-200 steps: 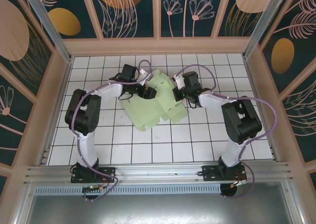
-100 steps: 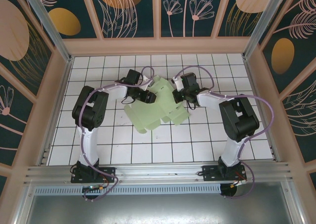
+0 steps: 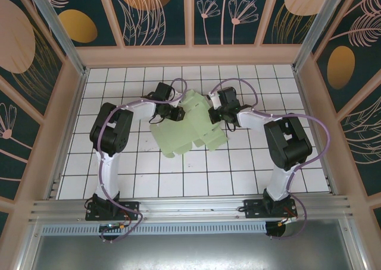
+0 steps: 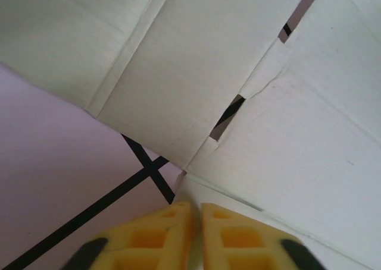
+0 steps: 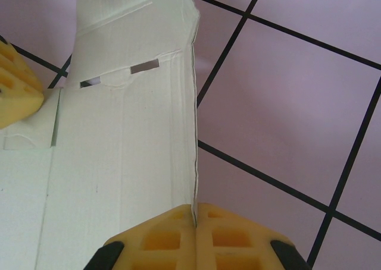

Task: Fold the paper box

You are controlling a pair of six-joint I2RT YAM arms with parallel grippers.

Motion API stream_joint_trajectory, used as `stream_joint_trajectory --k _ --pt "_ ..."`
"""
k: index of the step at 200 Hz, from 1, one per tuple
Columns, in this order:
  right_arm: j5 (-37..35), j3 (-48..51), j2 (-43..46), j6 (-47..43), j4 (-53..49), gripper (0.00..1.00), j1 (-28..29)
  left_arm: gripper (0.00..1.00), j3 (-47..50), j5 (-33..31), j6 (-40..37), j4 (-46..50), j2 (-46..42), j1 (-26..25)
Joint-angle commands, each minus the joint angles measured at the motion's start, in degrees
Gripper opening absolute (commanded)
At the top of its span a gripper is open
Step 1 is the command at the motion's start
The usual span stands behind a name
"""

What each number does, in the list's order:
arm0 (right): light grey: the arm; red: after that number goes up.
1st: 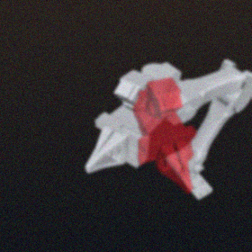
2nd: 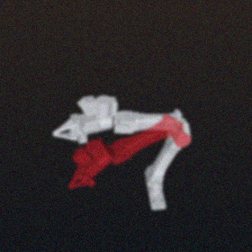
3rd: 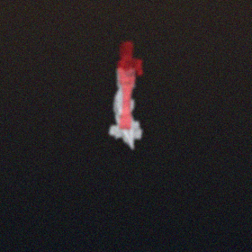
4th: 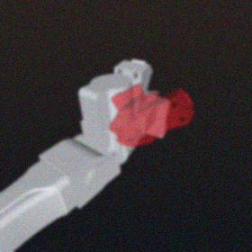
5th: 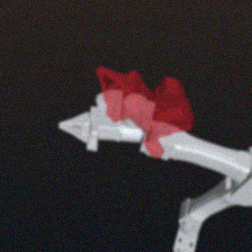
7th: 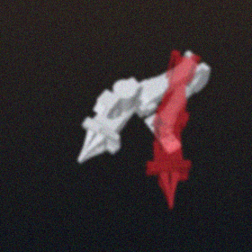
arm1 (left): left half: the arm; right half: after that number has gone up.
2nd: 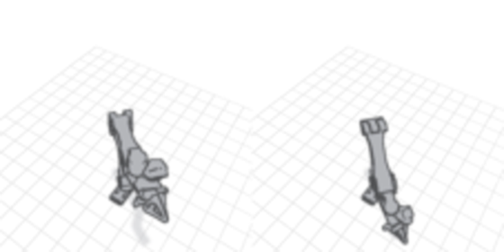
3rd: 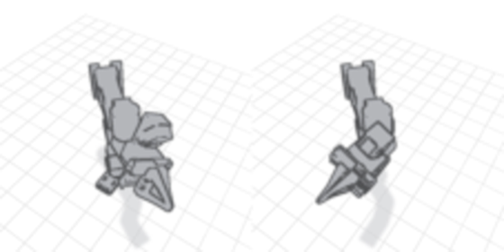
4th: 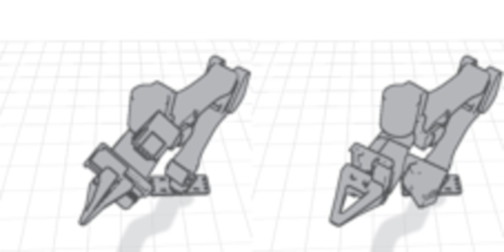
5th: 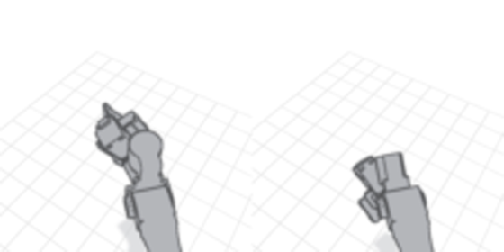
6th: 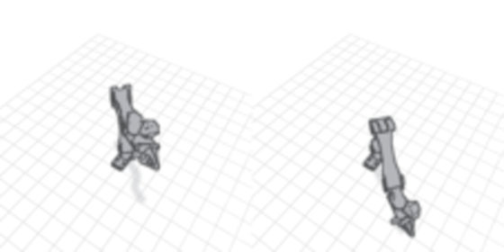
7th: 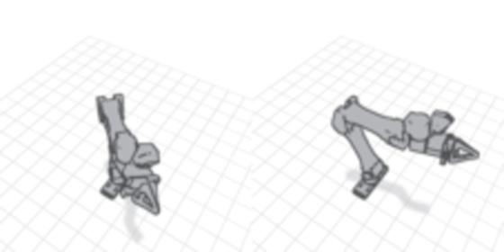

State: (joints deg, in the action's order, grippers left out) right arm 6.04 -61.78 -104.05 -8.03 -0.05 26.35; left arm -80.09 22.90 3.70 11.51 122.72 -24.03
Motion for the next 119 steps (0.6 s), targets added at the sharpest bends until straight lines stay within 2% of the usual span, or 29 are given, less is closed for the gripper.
stream_joint_trajectory --k 1,24,51,74,80,100,119 --pt "-2.6 -2.1 0.1 0.8 2.7 0.00 0.0 0.07 4.0 -8.9 -0.5 9.0 4.7 0.0" --pt "-2.8 -2.1 0.3 0.9 2.7 0.00 0.1 0.01 4.1 -10.3 -0.3 8.8 4.7 -0.6" --pt "-3.1 -2.1 0.6 0.9 2.7 0.00 0.1 0.00 3.7 -13.7 0.8 9.4 5.0 -1.0" --pt "-3.3 -2.0 1.0 1.1 2.6 0.00 0.1 0.00 5.3 -11.3 1.7 6.2 2.9 -1.0" --pt "-3.2 -1.9 1.1 1.2 2.7 0.00 0.1 0.08 5.7 -10.3 2.2 4.9 2.0 -1.0" --pt "-3.1 -1.9 1.4 1.4 2.6 0.00 0.1 0.26 6.3 -6.1 4.1 1.2 -1.1 -0.9" --pt "-3.3 -1.9 1.6 1.4 2.5 0.00 0.1 0.32 6.0 -0.9 6.1 -2.0 -3.3 -0.9"
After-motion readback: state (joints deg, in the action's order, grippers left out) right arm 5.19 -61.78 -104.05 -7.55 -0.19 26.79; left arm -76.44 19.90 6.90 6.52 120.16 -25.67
